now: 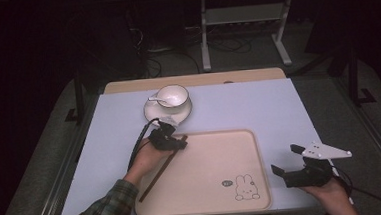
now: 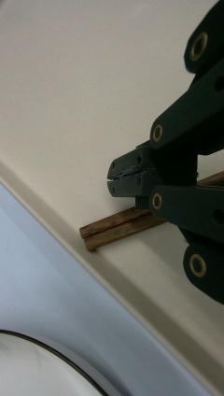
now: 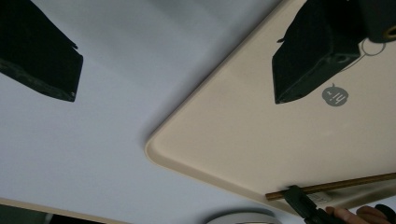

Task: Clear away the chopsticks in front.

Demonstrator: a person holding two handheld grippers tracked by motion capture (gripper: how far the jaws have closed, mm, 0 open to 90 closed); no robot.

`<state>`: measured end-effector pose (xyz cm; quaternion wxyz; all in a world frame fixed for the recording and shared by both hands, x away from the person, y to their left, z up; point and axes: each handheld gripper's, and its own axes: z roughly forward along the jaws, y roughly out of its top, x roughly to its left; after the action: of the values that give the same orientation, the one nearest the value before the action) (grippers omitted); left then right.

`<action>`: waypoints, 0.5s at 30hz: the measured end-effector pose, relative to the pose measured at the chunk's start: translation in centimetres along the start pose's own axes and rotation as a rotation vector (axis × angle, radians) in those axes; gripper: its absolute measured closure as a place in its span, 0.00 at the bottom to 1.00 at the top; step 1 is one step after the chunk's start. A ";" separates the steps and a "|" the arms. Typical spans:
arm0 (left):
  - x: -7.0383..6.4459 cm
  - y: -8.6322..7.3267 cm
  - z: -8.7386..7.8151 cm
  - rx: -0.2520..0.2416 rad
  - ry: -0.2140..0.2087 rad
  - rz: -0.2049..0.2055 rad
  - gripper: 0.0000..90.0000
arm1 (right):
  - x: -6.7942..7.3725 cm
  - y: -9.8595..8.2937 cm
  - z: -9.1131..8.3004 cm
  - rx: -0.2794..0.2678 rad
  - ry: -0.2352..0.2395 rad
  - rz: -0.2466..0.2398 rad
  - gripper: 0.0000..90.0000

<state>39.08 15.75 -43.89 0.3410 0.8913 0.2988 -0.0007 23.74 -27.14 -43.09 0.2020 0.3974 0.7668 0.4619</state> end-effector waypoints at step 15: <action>0.9 -3.6 -3.2 -0.004 0.008 -0.066 0.99 | 0.1 0.0 0.0 0.004 -0.001 -0.003 0.01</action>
<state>37.25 20.32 -43.86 0.3415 0.8802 0.3295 -0.0079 23.70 -27.01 -43.09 0.2021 0.3970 0.7680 0.4600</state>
